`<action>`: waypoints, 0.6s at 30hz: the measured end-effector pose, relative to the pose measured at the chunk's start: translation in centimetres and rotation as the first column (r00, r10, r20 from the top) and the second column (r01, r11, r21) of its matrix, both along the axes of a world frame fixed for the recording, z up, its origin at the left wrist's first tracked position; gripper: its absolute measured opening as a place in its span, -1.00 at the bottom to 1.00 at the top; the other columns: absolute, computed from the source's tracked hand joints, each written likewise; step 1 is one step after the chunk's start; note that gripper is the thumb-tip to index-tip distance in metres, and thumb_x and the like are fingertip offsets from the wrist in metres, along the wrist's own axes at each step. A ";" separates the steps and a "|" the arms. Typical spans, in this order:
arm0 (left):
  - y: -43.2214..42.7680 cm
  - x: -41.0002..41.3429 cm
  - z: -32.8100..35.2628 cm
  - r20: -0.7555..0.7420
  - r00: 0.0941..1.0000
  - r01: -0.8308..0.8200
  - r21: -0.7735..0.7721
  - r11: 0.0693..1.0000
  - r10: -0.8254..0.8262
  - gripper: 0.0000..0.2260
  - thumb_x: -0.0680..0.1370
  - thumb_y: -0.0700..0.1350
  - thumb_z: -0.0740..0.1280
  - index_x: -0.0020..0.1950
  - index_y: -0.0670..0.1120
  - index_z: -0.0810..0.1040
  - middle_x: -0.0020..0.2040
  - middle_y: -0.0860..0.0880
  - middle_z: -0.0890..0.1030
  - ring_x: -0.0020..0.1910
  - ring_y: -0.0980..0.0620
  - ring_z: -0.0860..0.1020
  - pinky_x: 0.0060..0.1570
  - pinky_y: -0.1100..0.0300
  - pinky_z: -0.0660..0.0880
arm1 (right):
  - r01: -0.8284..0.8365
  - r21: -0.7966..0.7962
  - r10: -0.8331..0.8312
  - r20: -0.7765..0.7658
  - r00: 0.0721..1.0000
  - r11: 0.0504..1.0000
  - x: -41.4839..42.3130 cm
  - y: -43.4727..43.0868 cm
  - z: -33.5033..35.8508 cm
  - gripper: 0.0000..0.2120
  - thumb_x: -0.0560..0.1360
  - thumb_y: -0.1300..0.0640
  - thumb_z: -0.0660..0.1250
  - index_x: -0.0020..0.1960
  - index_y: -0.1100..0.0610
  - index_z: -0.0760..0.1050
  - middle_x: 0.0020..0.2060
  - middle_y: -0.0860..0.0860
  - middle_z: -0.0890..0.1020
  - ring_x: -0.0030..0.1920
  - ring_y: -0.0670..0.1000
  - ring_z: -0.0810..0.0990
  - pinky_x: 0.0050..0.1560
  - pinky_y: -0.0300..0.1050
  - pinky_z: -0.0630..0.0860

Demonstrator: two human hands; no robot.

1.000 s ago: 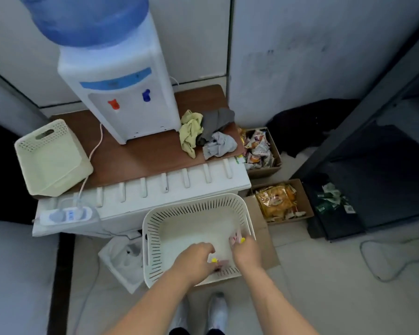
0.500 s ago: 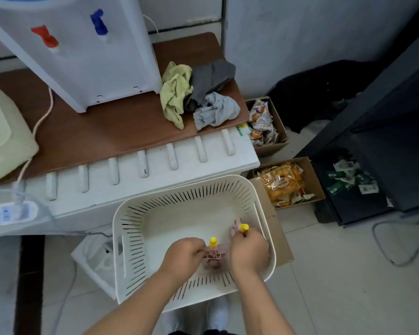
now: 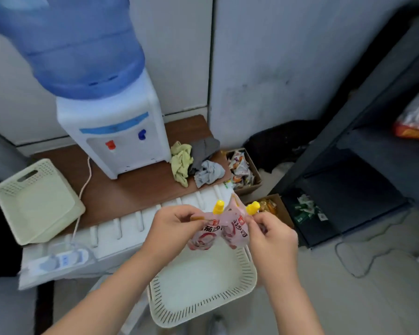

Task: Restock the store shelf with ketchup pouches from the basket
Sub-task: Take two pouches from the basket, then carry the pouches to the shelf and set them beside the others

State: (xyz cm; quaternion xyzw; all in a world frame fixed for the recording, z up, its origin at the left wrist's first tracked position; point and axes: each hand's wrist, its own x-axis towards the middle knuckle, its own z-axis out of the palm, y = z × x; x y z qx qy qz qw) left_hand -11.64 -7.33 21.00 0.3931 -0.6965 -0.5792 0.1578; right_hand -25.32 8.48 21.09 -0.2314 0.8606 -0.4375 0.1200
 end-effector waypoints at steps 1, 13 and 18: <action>-0.3 0.0 3.4 -0.046 0.999 0.011 -0.007 1.000 -0.011 -0.87 0.44 -0.33 0.52 -0.25 -0.13 0.72 -0.31 -0.12 0.69 -0.34 0.06 0.59 -0.32 0.22 0.55 | 0.005 -0.042 -0.006 -0.031 0.999 0.999 -0.1 0.0 3.5 -0.76 0.53 0.16 0.46 -0.30 0.06 0.55 -0.45 -0.04 0.54 -0.40 -0.08 0.43 -0.33 -0.04 0.42; 3.8 -2.9 32.8 -0.403 0.709 0.440 -0.388 0.810 -0.578 -0.91 0.36 -0.32 0.55 -0.23 -0.16 0.73 -0.27 -0.10 0.72 -0.29 0.12 0.62 -0.20 0.24 0.60 | 0.026 -0.332 -0.256 -0.670 0.697 0.943 1.8 11.2 35.1 -0.91 0.53 0.15 0.49 -0.02 0.16 0.72 -0.23 -0.03 0.72 -0.27 -0.08 0.64 -0.21 -0.07 0.60; 12.1 -6.4 37.8 -0.496 0.470 0.600 -0.427 0.676 -0.730 -0.87 0.38 -0.39 0.51 -0.14 -0.22 0.70 -0.25 -0.03 0.75 -0.27 0.05 0.71 -0.22 0.24 0.61 | 0.201 -0.337 -0.386 -0.681 0.622 0.920 3.3 21.4 40.5 -0.87 0.54 0.04 0.45 -0.01 0.08 0.71 -0.22 -0.09 0.68 -0.23 -0.16 0.62 -0.18 -0.31 0.53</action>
